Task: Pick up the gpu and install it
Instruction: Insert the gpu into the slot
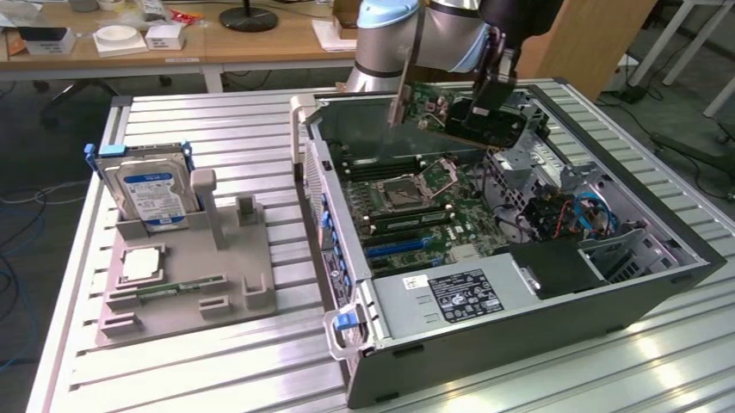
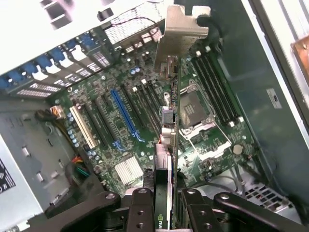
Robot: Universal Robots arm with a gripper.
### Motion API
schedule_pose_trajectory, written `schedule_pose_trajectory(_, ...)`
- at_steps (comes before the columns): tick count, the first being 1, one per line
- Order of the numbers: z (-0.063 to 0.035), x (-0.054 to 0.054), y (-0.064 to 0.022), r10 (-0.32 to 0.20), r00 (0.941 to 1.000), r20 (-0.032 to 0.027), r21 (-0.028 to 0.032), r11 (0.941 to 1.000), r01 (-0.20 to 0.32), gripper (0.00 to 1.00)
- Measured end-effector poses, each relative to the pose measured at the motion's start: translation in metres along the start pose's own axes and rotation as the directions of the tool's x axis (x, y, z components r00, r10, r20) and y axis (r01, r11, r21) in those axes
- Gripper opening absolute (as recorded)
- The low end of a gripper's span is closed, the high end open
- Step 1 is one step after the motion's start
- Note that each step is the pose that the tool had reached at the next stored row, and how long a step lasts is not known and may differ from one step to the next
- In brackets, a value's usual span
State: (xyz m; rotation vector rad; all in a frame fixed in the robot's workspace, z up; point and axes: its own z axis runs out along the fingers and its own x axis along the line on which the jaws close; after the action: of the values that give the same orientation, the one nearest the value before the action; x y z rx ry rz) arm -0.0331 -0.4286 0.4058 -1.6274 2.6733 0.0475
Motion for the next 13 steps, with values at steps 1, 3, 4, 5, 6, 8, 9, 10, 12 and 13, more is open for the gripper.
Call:
schedule_pose_trajectory(1, 0.0000, 0.0000, 0.0000, -0.015, 0.9999, -0.0003, -0.0004, 0.9999, 0.015, 0.27)
schedule_pose_trajectory(3, 0.0000, 0.0000, 0.0000, -0.043, 0.9991, -0.0008, -0.0012, 0.9991, 0.043, 0.27)
schedule_pose_trajectory(4, 0.0000, 0.0000, 0.0000, -0.056, 0.9984, -0.0010, -0.0015, 0.9984, 0.056, 0.27)
schedule_pose_trajectory(5, 0.0000, 0.0000, 0.0000, -0.069, 0.9976, -0.0013, -0.0018, 0.9976, 0.069, 0.27)
schedule_pose_trajectory(6, 0.0000, 0.0000, 0.0001, -0.081, 0.9967, -0.0015, -0.0022, 0.9967, 0.081, 0.27)
schedule_pose_trajectory(8, 0.0000, 0.0001, 0.0001, -0.107, 0.9942, -0.0020, -0.0029, 0.9942, 0.107, 0.27)
schedule_pose_trajectory(9, 0.0000, 0.0001, 0.0002, -0.120, 0.9928, -0.0022, -0.0033, 0.9928, 0.120, 0.27)
schedule_pose_trajectory(10, 0.0000, 0.0001, 0.0001, -0.133, 0.9911, -0.0024, -0.0036, 0.9911, 0.133, 0.27)
schedule_pose_trajectory(12, 0.0000, 0.0001, 0.0002, -0.159, 0.9873, -0.0028, -0.0043, 0.9873, 0.159, 0.27)
schedule_pose_trajectory(13, 0.0000, 0.0001, 0.0002, -0.172, 0.9851, -0.0030, -0.0048, 0.9851, 0.172, 0.27)
